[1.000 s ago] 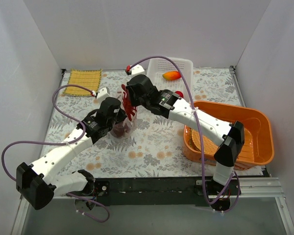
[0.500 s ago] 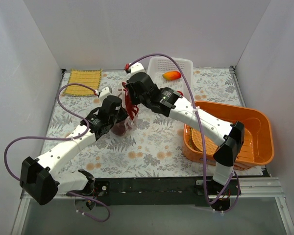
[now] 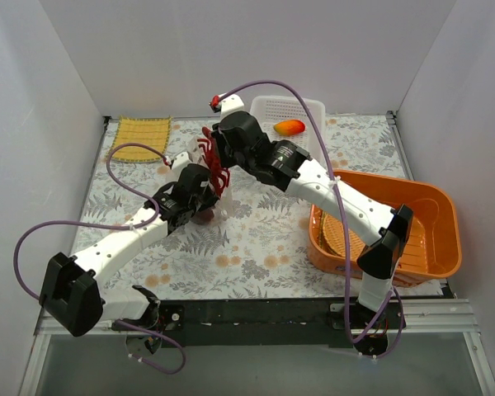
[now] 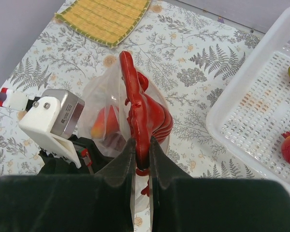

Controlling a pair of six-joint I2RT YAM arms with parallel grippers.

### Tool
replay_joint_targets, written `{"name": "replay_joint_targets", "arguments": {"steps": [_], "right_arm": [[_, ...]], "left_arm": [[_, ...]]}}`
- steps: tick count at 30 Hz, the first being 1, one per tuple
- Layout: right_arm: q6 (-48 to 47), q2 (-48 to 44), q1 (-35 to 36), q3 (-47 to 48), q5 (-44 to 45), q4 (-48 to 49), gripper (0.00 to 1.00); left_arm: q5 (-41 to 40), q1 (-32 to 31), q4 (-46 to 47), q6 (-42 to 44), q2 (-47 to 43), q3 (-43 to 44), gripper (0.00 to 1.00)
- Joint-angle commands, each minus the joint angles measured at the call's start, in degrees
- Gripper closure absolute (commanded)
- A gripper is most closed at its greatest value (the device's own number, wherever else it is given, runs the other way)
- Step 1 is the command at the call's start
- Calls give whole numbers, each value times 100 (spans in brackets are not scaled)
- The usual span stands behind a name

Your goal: Open the zip-top bag and remove the fake food

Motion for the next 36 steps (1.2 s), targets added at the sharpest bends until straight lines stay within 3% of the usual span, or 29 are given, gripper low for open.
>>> {"name": "replay_joint_targets", "arguments": {"steps": [1,9,21,30,36], "right_arm": [[-38,-317,20,127,153,351,99],[-179,-581,-85,-242,471,387,99],[40,-555,-24,136,207,246,99],[-30,-388,-32,882,550,-44,99],[-83,-537,-32,839,664,-70,99]], "left_arm": [[-347,53,-29,-43,-184,308,100],[-638,70,-266,-34,-756,220,100],[-410,316,102,-87,-318,-158,100],[-304,360,427,-122,-124,-535,100],[-277,510,639,-193,166,-659,100]]}}
